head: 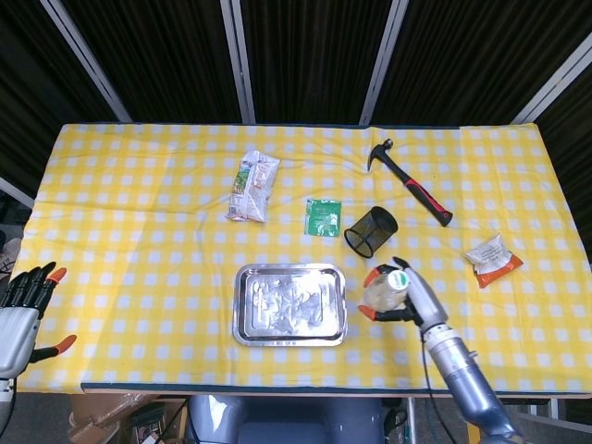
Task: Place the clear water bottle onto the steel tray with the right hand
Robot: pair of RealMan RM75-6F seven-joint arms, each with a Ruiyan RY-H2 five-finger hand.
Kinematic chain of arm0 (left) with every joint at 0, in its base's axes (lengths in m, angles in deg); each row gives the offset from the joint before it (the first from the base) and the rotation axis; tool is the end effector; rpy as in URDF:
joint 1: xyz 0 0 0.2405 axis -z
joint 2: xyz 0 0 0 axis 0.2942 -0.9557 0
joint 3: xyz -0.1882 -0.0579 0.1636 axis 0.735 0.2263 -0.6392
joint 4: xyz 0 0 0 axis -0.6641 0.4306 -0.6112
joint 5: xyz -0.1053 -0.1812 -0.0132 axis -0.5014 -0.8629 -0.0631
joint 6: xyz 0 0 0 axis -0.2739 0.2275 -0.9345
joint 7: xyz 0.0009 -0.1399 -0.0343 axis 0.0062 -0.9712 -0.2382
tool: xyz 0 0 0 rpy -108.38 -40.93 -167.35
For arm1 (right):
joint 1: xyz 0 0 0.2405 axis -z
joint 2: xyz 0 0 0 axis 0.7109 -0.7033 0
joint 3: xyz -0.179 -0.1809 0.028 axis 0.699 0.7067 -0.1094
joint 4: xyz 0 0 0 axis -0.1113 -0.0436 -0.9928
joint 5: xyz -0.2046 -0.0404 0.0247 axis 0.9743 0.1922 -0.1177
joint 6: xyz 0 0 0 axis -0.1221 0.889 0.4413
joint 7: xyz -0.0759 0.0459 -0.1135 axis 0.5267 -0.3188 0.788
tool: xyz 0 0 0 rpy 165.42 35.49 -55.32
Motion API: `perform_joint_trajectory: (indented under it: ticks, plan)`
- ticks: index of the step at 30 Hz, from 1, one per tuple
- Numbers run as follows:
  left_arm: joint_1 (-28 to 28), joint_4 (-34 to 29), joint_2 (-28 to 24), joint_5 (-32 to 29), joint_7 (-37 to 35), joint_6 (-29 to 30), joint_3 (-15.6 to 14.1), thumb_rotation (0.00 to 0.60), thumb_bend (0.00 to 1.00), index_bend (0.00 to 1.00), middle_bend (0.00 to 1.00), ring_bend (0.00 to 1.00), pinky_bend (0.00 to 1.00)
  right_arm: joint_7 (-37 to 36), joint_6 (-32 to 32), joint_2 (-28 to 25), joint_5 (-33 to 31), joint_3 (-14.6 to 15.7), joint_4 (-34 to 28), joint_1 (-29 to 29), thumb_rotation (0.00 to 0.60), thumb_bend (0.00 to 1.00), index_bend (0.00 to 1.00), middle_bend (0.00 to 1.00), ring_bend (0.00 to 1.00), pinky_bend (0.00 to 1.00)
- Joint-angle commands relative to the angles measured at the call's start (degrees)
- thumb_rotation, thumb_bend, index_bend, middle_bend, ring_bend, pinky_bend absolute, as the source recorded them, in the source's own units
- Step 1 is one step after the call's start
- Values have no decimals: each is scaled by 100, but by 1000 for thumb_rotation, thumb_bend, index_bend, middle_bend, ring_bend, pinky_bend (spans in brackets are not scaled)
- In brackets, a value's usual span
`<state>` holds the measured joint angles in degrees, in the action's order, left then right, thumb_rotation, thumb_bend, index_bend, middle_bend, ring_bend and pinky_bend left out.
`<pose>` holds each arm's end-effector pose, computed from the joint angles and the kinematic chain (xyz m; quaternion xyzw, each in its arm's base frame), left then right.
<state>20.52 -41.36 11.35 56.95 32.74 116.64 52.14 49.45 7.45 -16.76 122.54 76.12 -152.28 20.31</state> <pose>-0.2913 0.1591 0.1509 -0.6213 -0.3957 -0.3656 0.5691 -0.1698 -0.2564 0.0815 0.4655 -0.6843 0.4862 0.2806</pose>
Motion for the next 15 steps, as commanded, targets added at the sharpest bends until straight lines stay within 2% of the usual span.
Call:
perform_joint_trajectory:
  ticks: [1,5,10,15]
  plan:
    - [4,-28,35,5,75,-13,-12,600,167,57,0,0,0,-1026,179,-608,725,205,419,483,592,1000,1000,954,556,11]
    - [12,-47,60,18,141,-22,-18,600,167,57,0,0,0,-1396,315,-635,1027,262,596,521,594,1000,1000,954,556,11]
    - [21,-47,66,16,145,-36,-18,600,167,57,0,0,0,-1356,426,-369,1222,282,628,408,593,1000,1000,954,556,11]
    - [37,-9,13,-5,-14,-49,2,600,167,57,0,0,0,-493,392,792,909,89,595,-31,592,1000,1000,954,555,11]
